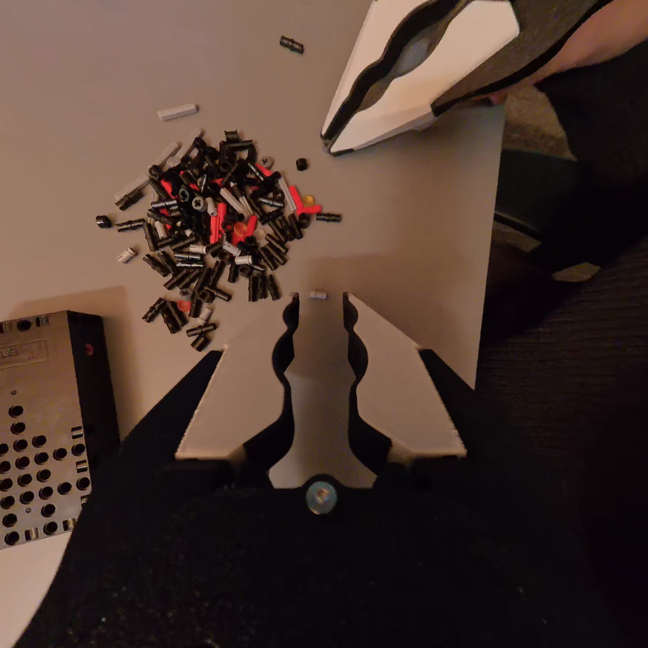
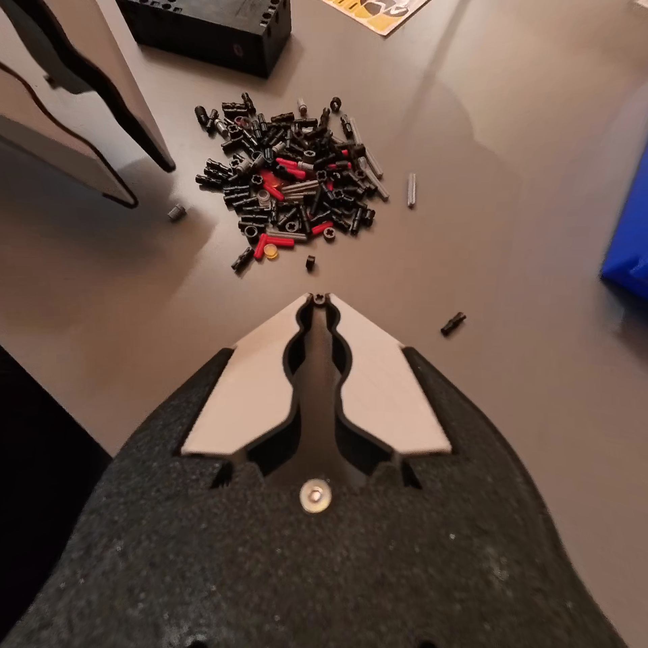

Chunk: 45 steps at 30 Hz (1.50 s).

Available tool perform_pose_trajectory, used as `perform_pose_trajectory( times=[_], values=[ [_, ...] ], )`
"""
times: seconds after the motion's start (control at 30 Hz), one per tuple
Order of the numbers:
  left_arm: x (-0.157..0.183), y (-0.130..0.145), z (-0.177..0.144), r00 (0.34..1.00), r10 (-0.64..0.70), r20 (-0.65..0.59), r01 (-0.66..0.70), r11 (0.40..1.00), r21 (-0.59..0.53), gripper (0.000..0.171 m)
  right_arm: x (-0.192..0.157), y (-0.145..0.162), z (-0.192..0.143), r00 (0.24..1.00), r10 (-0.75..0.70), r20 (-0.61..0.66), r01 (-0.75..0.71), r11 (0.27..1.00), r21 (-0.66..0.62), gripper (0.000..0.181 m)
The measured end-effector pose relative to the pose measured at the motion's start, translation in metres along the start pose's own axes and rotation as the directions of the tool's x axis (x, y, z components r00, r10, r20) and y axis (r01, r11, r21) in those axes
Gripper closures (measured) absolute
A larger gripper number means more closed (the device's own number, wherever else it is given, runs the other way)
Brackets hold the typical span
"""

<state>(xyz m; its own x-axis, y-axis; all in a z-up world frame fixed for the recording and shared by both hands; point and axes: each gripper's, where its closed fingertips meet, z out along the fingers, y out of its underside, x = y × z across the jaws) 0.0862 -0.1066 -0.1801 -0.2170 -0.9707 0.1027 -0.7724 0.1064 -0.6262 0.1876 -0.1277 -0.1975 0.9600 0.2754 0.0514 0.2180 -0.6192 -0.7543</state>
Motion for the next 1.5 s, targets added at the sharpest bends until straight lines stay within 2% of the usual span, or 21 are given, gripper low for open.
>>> perform_pose_trajectory(
  times=[0.1,0.3,0.5,0.6,0.63,0.83,0.93,1.1,1.23,1.3,1.37,1.5],
  values=[
    [-0.004,0.002,0.004,0.999,0.030,0.045,-0.029,0.999,-0.019,0.146,0.000,-0.004,0.001,1.000,0.002,0.001,-0.002,1.000,0.010,0.174],
    [0.001,0.005,0.014,0.998,0.053,0.034,-0.051,0.998,-0.043,0.145,-0.012,-0.043,0.003,0.995,0.041,0.094,-0.057,0.983,0.177,0.174],
    [0.000,0.008,0.019,0.995,0.086,0.044,-0.083,0.994,-0.073,0.147,-0.020,-0.053,0.027,0.997,-0.040,0.059,0.032,0.990,0.135,0.175],
    [-0.001,0.008,0.019,0.995,0.085,0.046,-0.081,0.994,-0.079,0.150,-0.022,-0.059,0.031,0.997,-0.023,0.074,0.012,0.990,0.144,0.175],
    [-0.002,0.008,0.019,0.995,0.085,0.048,-0.081,0.993,-0.082,0.161,-0.021,-0.060,0.031,0.997,-0.020,0.076,0.008,0.989,0.146,0.174],
    [-0.002,0.008,0.017,1.000,0.022,-0.016,-0.024,0.997,-0.077,0.162,-0.013,-0.067,0.015,0.994,0.053,0.093,-0.074,0.968,0.239,0.171],
    [-0.008,0.004,0.013,1.000,0.013,-0.008,-0.013,0.998,-0.059,0.162,-0.003,-0.065,0.009,0.991,0.097,0.091,-0.117,0.960,0.256,0.169],
    [-0.034,-0.020,0.001,0.996,0.014,0.091,-0.016,1.000,0.020,0.162,0.033,-0.041,0.000,0.992,0.104,-0.072,-0.088,0.977,0.195,0.168],
    [-0.058,-0.034,0.006,0.990,-0.083,0.113,0.074,0.994,0.083,0.162,0.068,-0.014,-0.019,0.971,0.157,-0.182,-0.131,0.981,0.145,0.168],
    [-0.062,-0.035,0.012,0.988,-0.121,0.099,0.113,0.990,0.089,0.158,0.076,-0.007,-0.028,0.962,0.209,-0.175,-0.185,0.972,0.147,0.167],
    [-0.066,-0.035,0.015,0.985,-0.132,0.113,0.121,0.988,0.099,0.144,0.076,-0.004,-0.031,0.958,0.246,-0.150,-0.225,0.963,0.146,0.165],
    [-0.077,-0.040,0.006,0.974,-0.160,0.161,0.136,0.979,0.149,0.143,0.072,0.003,-0.019,0.956,0.247,-0.156,-0.235,0.968,0.090,0.165]
  ],
)
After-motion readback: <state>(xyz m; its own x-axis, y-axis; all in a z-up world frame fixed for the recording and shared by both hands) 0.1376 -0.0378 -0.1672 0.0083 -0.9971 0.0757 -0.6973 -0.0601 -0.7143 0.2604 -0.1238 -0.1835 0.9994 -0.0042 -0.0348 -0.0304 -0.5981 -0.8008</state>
